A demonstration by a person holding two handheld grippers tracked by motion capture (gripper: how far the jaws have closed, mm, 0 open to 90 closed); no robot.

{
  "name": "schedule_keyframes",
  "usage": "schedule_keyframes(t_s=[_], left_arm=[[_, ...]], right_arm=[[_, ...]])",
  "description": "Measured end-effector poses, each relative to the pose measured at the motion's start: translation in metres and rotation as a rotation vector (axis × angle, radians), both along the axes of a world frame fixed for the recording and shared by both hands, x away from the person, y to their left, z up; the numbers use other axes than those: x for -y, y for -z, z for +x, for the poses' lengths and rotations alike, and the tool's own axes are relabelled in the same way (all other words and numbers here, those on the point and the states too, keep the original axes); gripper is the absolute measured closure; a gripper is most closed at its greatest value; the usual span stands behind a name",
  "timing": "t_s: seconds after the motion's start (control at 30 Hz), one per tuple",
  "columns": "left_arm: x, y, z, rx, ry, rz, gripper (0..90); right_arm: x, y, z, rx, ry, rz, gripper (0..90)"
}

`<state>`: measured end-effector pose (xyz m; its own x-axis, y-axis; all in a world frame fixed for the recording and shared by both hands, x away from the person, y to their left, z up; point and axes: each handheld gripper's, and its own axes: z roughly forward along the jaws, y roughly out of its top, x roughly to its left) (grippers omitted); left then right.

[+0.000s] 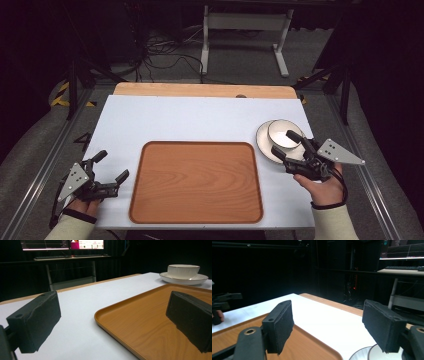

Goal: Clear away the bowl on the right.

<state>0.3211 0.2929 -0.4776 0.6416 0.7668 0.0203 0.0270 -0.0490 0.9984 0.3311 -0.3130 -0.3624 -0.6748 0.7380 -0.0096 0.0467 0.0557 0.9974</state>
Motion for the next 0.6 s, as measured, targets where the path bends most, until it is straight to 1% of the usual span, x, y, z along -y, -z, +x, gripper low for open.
schedule_keyframes(t_s=[0.13,0.3,0.33,0.43,0.5,0.53,0.6], left_arm=[[0.000,0.000,0.000,0.002,0.001,-0.001,0.2],[0.000,0.000,0.000,0.002,0.000,-0.002,0.2],[0.000,0.000,0.000,0.002,0.000,-0.001,0.2],[0.000,0.000,0.000,0.003,0.001,-0.003,0.2],[0.000,0.000,0.000,0.004,0.002,-0.001,0.2],[0.000,0.000,0.000,0.004,0.002,0.000,0.2],[0.000,0.000,0.000,0.003,0.001,-0.002,0.2]], right_arm=[[0.005,-0.001,0.007,-0.026,0.019,0.013,25.6],[0.011,-0.006,0.016,-0.026,0.045,0.022,25.8],[0.012,-0.007,0.018,-0.023,0.049,0.018,26.5],[0.013,-0.009,0.023,-0.033,0.057,0.019,26.8],[0.015,-0.010,0.028,-0.034,0.059,0.007,26.9],[0.015,-0.010,0.030,-0.038,0.063,0.011,26.9],[0.017,-0.010,0.035,-0.046,0.078,0.003,26.9]])
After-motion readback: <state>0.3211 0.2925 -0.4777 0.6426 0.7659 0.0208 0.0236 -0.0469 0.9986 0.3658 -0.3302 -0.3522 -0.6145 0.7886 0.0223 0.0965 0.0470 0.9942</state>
